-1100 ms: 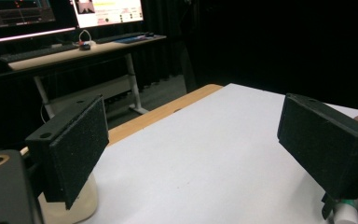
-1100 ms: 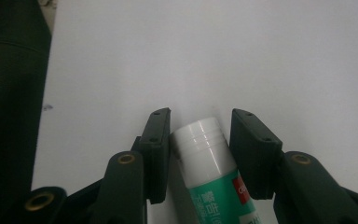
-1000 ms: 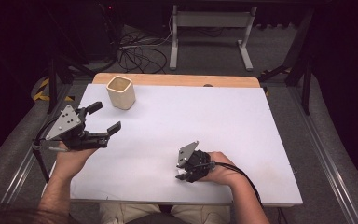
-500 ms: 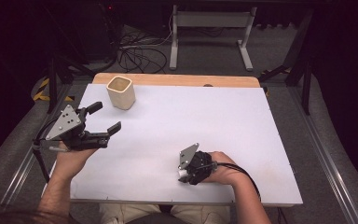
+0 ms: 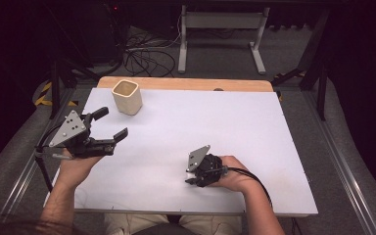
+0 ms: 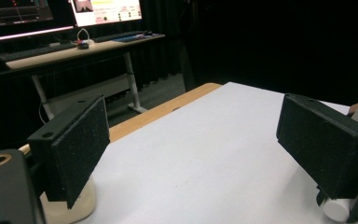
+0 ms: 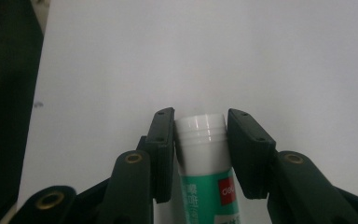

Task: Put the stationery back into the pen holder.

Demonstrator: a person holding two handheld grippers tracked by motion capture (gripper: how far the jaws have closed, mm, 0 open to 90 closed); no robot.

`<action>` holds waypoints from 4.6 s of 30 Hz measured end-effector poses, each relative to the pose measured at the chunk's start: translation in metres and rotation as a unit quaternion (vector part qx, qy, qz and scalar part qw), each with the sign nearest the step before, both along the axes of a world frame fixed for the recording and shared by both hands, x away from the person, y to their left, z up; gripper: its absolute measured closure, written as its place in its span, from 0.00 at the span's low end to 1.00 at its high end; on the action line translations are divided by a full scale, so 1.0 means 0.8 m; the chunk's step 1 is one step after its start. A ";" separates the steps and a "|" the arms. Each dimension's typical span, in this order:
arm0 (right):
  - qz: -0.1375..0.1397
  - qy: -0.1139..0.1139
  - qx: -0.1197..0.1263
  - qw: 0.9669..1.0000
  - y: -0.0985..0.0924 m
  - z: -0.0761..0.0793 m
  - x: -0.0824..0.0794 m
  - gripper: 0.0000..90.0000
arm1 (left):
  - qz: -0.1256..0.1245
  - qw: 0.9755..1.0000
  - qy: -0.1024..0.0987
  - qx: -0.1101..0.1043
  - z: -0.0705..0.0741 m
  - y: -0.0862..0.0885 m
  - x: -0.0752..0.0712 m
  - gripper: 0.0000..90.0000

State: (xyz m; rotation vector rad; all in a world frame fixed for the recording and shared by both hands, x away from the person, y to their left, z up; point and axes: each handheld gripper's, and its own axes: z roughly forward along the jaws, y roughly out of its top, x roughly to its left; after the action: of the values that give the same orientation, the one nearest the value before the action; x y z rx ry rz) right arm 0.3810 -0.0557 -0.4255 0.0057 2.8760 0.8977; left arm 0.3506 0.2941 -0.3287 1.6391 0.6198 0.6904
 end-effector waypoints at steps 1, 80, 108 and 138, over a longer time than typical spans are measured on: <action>-0.003 -0.007 0.014 1.000 -0.002 0.003 0.000 0.71 | 0.000 1.000 0.000 0.001 0.000 0.000 0.000 0.11; -0.174 -0.116 0.352 0.912 -0.059 0.064 0.006 0.73 | -0.097 0.995 0.029 -0.007 -0.062 -0.102 0.008 0.14; -0.178 -0.113 0.403 0.891 -0.054 0.074 0.003 0.73 | -0.129 0.991 0.032 -0.019 -0.082 -0.167 0.013 0.25; -0.161 -0.099 0.438 0.879 -0.051 0.078 -0.001 0.73 | -0.136 0.989 0.042 -0.051 -0.097 -0.204 0.024 0.36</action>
State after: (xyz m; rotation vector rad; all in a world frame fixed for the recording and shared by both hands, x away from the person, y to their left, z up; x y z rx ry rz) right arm 0.3802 -0.0969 -0.3630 0.4302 1.9603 1.8716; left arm 0.3699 0.1309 -0.4066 1.6254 0.4724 0.3862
